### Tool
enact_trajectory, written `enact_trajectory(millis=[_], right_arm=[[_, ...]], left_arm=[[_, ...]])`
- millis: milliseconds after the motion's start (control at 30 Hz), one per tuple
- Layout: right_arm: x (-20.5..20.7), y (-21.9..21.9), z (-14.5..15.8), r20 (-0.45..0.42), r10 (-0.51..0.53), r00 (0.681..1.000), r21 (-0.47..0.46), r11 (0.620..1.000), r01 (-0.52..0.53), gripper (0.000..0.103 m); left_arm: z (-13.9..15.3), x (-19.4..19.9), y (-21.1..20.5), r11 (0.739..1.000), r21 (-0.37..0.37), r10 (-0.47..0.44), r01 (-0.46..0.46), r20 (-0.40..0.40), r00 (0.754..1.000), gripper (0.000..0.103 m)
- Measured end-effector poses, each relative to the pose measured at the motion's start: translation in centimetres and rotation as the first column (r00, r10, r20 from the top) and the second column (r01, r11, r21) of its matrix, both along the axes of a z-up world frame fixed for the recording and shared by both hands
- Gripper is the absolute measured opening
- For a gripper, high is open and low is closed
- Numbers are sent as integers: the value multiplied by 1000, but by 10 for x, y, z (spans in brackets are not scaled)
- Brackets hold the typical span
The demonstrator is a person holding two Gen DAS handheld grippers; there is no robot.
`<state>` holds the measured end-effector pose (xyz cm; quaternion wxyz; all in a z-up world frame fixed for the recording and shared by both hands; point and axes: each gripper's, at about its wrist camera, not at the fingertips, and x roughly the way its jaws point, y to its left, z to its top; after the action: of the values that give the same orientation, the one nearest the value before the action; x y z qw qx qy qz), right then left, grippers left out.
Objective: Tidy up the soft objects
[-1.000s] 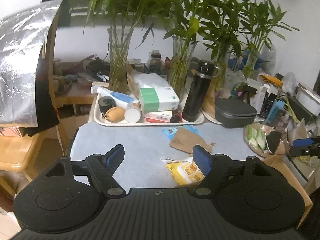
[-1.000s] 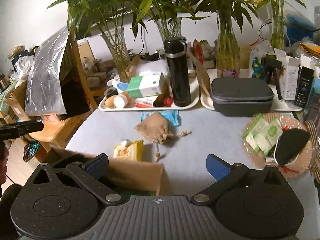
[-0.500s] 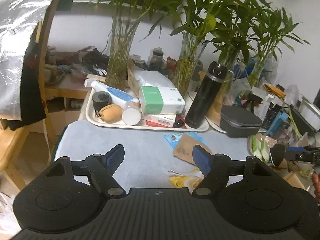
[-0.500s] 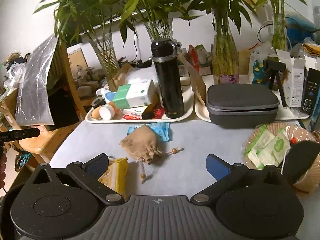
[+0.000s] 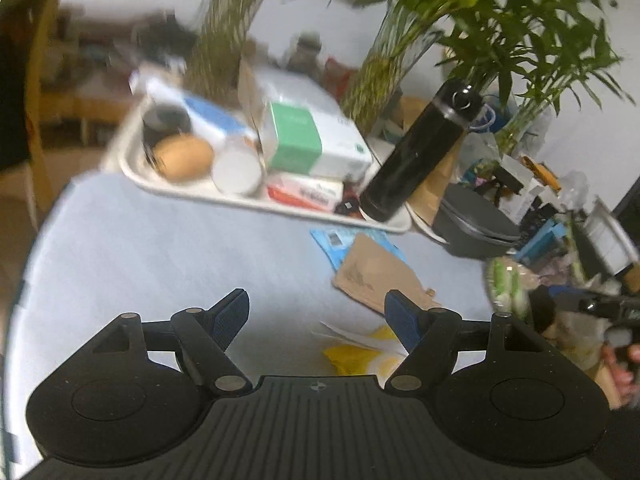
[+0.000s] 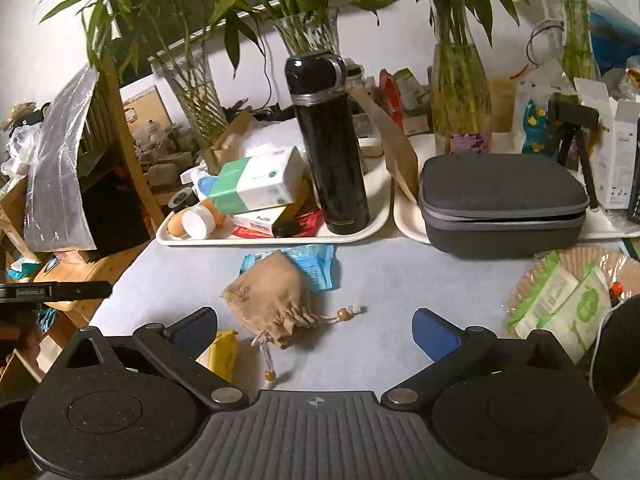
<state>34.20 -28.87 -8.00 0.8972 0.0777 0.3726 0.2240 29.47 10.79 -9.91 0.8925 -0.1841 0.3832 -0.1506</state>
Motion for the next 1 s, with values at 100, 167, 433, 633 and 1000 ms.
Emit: enact_trajectory(millis=[100,167,433,633,1000], right_arm=[[6,0,-3,-7,-5,1000,4,1000,5,103],[10,1,-5,-19,-12,1000,11,1000,12,103],[21,6,-10,-36,0,999,-8,1000,0,103],[22,9,-9,-23,9,1000,-30,1000,-9,103],[24,9,-8,-14,-7,1000,-41,999,6,103]], left_arm=[[-14,18,3,996,-86,-12,6,-77,997,74],[-24,28,4,990,-142,-24,7,-116,993,74],[-62,57,-5,960,-281,-76,-15,-309,948,62],[-76,71,-7,944,-327,-84,-48,-377,922,54],[-83,77,-23,976,-215,-58,-28,-386,920,3]])
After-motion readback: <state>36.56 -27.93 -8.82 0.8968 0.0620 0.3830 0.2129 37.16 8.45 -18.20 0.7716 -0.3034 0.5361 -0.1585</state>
